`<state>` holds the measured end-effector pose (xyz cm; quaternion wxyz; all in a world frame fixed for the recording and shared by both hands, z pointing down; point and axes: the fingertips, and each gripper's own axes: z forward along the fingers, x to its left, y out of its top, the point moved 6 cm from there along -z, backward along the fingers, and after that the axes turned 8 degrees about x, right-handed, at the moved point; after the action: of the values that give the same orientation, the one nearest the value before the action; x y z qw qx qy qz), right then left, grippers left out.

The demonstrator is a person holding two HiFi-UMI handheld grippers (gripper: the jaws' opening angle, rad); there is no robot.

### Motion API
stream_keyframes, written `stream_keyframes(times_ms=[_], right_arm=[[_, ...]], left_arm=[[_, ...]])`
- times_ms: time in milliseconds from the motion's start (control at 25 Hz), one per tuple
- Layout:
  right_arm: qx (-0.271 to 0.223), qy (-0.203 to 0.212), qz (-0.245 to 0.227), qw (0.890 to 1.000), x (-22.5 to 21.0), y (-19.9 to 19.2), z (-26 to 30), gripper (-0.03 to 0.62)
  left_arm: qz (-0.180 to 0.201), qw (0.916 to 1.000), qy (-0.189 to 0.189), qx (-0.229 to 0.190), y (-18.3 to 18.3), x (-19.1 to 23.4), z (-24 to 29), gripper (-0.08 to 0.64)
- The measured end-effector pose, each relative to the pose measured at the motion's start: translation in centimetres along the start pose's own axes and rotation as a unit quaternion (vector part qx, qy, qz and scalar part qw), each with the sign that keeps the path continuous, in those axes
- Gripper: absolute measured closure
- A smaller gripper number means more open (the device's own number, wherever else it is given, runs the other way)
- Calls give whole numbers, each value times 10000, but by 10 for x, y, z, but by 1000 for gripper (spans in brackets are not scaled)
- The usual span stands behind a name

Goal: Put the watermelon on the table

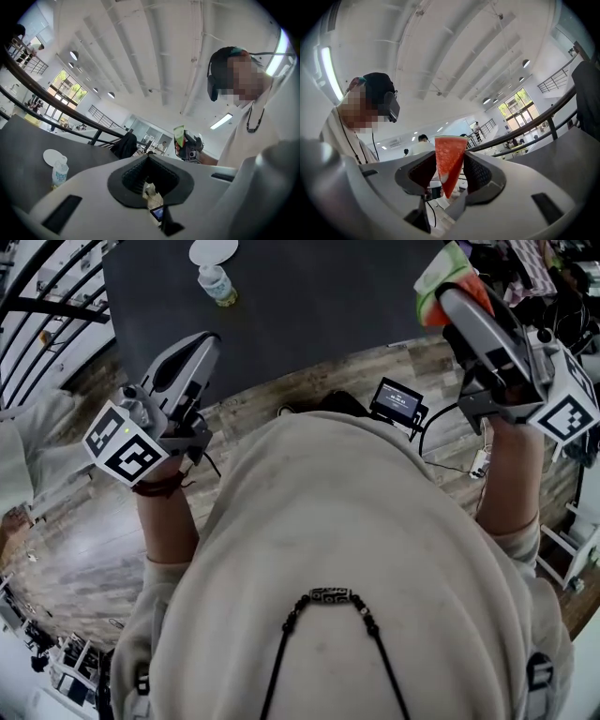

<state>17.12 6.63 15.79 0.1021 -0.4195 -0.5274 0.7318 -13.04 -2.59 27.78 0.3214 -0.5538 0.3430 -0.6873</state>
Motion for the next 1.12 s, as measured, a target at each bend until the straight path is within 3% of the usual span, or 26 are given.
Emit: stream_keyframes(times_ms=[520, 800, 1120], right_arm=[[20, 530, -13, 9986, 13, 8, 7, 399], [-31, 642, 37, 9979, -4, 18, 4, 399], [-44, 618, 266, 9977, -24, 7, -7, 400]], left_arm=[[-8, 9985, 414, -348, -1, -33, -33, 561], [-35, 9980, 428, -471, 8, -33, -23, 561], [-2, 9990, 329, -316, 5, -35, -1, 561]])
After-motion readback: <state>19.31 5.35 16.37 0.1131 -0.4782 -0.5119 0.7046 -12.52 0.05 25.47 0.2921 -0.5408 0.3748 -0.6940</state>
